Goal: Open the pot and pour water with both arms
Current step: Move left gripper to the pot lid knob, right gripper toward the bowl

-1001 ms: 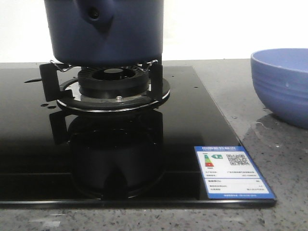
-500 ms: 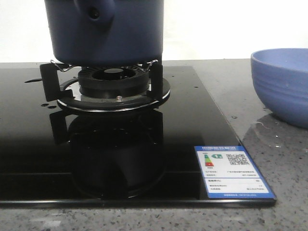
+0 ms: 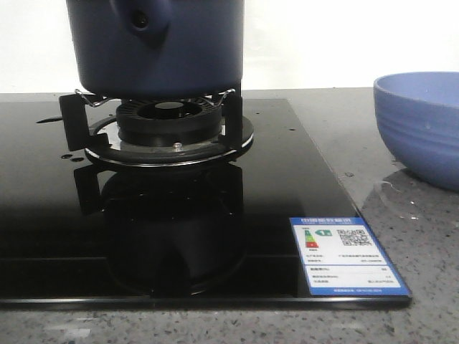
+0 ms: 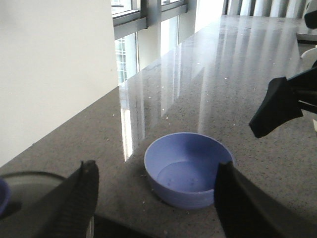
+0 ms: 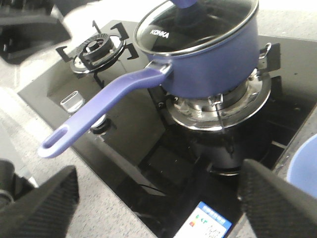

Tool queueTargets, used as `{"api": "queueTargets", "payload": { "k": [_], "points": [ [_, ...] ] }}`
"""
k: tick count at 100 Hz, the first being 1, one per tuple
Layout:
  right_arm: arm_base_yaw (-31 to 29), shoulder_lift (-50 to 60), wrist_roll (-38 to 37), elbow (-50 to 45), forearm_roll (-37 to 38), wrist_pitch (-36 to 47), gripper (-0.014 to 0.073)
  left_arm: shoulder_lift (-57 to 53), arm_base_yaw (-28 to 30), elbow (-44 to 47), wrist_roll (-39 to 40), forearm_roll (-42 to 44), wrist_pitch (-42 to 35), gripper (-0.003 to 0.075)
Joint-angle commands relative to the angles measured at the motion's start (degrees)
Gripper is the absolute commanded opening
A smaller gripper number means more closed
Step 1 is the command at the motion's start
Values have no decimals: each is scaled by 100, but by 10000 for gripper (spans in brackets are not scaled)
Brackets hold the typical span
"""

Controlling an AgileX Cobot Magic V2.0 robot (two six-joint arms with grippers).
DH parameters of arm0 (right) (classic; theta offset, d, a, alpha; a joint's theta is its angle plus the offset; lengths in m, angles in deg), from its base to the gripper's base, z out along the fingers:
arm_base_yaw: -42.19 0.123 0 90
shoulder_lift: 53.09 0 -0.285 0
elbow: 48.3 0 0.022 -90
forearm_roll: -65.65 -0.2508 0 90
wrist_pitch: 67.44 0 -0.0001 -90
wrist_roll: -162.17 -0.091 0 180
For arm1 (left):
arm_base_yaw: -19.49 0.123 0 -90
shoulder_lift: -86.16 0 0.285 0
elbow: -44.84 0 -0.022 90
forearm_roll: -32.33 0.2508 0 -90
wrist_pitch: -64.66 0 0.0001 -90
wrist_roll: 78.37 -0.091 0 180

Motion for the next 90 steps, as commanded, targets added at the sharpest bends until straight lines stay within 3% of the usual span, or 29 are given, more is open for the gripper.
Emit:
{"api": "queueTargets", "payload": {
  "k": [1, 15, 47, 60, 74, 90],
  "points": [
    [-23, -59, 86, 185, -277, 313, 617, 349, 62, -638, -78, -545, 648, 440],
    [-23, -59, 86, 185, -249, 444, 617, 1029, 342, -1338, -78, -1019, 1382, 440],
    [-23, -59, 86, 185, 2, 553, 617, 1309, 1142, -1566, -78, -399, 1218, 443],
    [-23, -59, 86, 185, 70, 553, 617, 1312, 1452, -1449, -78, -410, 999, 493],
    [-23, -59, 86, 185, 70, 570, 617, 1425, 1511, -1411, -88, -422, 653, 560],
    [-23, -59, 86, 185, 70, 609, 617, 1753, 1460, -1411, -451, -490, 667, 568]
  ]
}}
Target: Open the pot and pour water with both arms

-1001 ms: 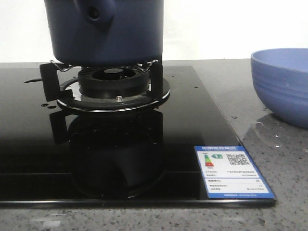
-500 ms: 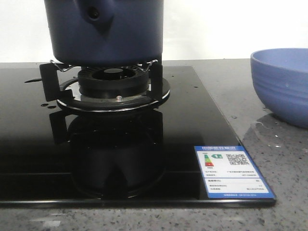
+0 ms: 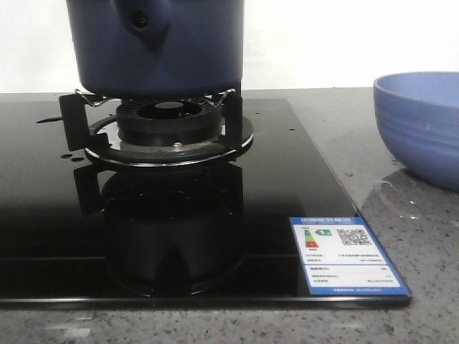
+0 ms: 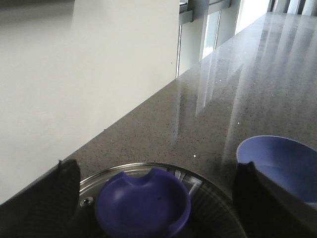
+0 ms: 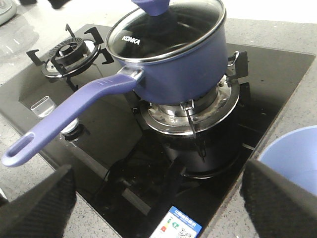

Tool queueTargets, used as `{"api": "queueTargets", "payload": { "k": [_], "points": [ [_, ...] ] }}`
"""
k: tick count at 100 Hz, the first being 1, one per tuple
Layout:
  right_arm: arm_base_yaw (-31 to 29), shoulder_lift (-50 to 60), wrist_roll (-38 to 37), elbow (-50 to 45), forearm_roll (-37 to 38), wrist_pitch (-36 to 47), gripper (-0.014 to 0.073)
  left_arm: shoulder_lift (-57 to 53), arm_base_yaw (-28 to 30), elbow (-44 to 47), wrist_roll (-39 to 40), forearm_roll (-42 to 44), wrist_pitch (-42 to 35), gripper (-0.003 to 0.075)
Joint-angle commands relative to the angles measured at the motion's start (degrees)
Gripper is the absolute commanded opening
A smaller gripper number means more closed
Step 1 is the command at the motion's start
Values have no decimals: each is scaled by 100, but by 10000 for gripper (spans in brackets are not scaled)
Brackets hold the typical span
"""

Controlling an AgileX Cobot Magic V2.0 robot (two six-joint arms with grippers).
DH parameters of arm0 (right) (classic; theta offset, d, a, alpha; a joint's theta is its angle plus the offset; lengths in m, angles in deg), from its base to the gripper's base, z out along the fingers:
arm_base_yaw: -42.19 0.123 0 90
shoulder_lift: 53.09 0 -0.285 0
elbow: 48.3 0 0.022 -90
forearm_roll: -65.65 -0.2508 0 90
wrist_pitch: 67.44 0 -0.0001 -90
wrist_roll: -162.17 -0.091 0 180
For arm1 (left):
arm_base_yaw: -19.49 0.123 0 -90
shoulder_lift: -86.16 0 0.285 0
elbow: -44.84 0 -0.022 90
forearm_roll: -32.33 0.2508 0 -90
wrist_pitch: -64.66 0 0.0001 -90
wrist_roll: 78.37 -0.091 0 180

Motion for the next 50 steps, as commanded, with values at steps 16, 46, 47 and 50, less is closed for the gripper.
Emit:
{"api": "queueTargets", "payload": {
  "k": [16, 46, 47, 50],
  "points": [
    [-23, -59, 86, 182, -257, 275, 617, 271, -48, -120, -840, -537, 54, 568],
    [-23, -59, 86, 182, -257, 284, 617, 707, -59, -120, -986, -1029, 470, 567],
    [-23, -59, 86, 182, -257, 284, 617, 705, -57, -120, -998, -1029, 470, 567],
    [-23, -59, 86, 182, -257, 296, 617, 719, -72, -120, -997, -1029, 470, 567]
  ]
}}
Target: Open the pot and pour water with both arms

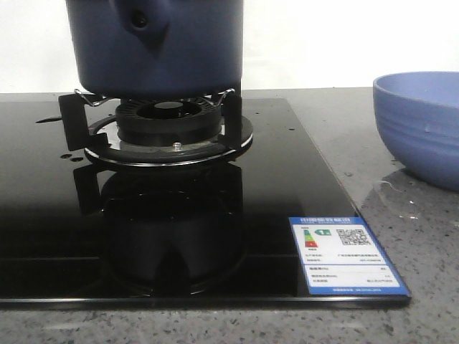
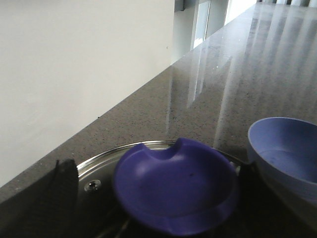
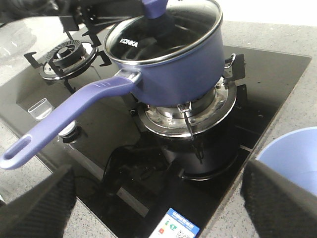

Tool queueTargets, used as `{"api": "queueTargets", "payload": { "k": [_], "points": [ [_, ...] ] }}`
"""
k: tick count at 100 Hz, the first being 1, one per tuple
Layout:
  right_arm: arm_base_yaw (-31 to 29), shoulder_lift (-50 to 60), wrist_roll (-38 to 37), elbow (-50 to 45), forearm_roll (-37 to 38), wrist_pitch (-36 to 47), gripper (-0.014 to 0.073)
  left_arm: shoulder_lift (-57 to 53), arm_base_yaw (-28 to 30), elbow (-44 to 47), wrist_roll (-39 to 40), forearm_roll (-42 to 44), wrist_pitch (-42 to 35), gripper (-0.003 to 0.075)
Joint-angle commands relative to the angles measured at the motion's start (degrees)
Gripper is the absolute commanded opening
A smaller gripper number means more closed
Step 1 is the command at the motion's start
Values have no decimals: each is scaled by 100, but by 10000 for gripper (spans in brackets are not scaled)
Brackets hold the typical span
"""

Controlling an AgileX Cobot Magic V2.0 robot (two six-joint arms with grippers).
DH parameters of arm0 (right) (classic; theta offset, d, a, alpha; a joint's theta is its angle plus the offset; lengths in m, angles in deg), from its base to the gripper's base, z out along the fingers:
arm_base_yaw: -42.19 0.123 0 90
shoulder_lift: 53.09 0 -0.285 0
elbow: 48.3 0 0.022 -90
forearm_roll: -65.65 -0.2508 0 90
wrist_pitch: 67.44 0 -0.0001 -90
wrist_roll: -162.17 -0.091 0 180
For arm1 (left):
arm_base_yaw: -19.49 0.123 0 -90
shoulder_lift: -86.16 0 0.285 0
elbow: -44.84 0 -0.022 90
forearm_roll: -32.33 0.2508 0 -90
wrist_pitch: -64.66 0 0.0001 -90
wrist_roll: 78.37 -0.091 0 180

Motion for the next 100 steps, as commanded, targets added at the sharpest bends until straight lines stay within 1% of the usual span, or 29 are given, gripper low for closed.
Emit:
{"api": "queueTargets", "payload": {
  "k": [1, 31, 51, 67, 74, 82, 100],
  "points": [
    [-23, -59, 83, 182, -257, 255, 617, -133, -59, -129, -69, -496, 196, 567],
    [-23, -59, 83, 182, -257, 410, 617, -58, -124, -129, -87, -496, 211, 556],
    [-23, -59, 83, 182, -257, 421, 617, 20, -397, -129, -161, -496, 187, 419],
    [-23, -59, 73, 182, -257, 410, 617, 20, -395, -129, -203, -496, 149, 311],
    [-23, -59, 61, 182, -257, 410, 617, 20, -383, -129, -203, -512, 149, 278],
    [-23, -59, 34, 182, -257, 410, 617, 20, -383, -129, -203, -697, 161, 262],
    [-23, -59, 34, 182, -257, 410, 617, -37, -279, -129, -203, -1461, 373, 262]
  ]
}}
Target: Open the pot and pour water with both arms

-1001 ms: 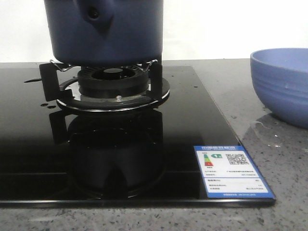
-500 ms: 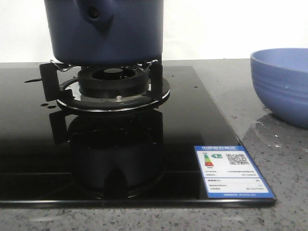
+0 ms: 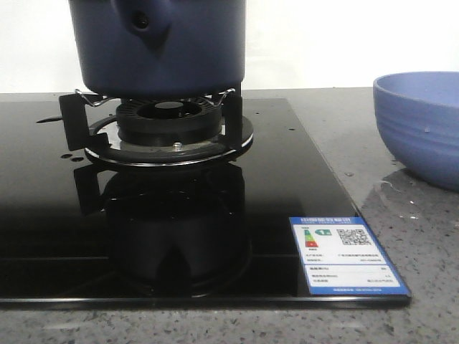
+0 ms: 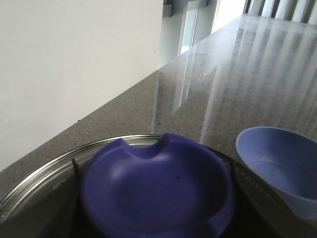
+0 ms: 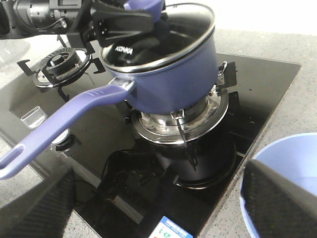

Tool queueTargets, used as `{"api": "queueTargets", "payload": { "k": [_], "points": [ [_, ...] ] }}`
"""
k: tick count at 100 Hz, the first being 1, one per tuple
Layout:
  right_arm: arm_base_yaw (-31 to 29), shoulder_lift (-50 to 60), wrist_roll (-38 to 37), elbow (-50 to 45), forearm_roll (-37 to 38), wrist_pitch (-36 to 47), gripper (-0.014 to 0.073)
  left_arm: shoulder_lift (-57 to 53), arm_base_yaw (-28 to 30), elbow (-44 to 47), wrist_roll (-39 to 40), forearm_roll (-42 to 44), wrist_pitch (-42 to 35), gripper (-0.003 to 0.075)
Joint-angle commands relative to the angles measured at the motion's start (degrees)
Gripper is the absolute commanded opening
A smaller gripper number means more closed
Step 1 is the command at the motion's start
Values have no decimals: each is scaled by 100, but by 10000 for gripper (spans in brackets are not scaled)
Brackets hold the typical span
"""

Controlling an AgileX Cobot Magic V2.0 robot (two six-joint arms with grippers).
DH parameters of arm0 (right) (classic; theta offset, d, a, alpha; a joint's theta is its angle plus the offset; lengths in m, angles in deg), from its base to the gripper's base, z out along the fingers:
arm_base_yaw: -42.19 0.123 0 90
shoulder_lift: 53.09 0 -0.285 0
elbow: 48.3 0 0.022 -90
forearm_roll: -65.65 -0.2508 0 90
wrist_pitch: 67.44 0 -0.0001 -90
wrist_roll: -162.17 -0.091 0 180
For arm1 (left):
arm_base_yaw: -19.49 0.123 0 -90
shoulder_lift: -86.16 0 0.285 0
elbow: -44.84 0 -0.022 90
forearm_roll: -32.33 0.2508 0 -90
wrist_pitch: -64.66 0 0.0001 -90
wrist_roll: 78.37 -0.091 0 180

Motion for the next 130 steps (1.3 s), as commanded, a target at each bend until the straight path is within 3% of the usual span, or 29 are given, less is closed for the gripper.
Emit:
{"api": "queueTargets", "payload": {
  "k": [1, 27, 47, 61, 87, 103, 117, 130],
  "points": [
    [-23, -59, 34, 182, -259, 215, 617, -303, 70, -165, -20, -953, 413, 262],
    [-23, -59, 34, 182, -259, 259, 617, -929, 662, -192, 311, -961, 416, 262],
    [-23, -59, 25, 182, -259, 337, 617, -1631, 1182, -163, 1072, -114, 89, 262],
    [-23, -59, 25, 182, -259, 436, 617, -2272, 1286, 302, 1183, 12, -510, 262],
    [-23, -132, -35, 182, -270, 880, 617, -3572, 1331, 2025, 1145, -460, -2540, 262],
    [-23, -174, -66, 182, -207, 1061, 617, -4152, 1289, 2798, 1024, -449, -2911, 262],
    [-23, -211, -1038, 195, 519, 1816, 617, -4334, 965, 3019, 867, -407, -2950, 262],
    [-23, -466, -2452, 367, 2078, 1721, 617, -4378, 608, 3019, 567, -407, -3095, 262]
  ]
}}
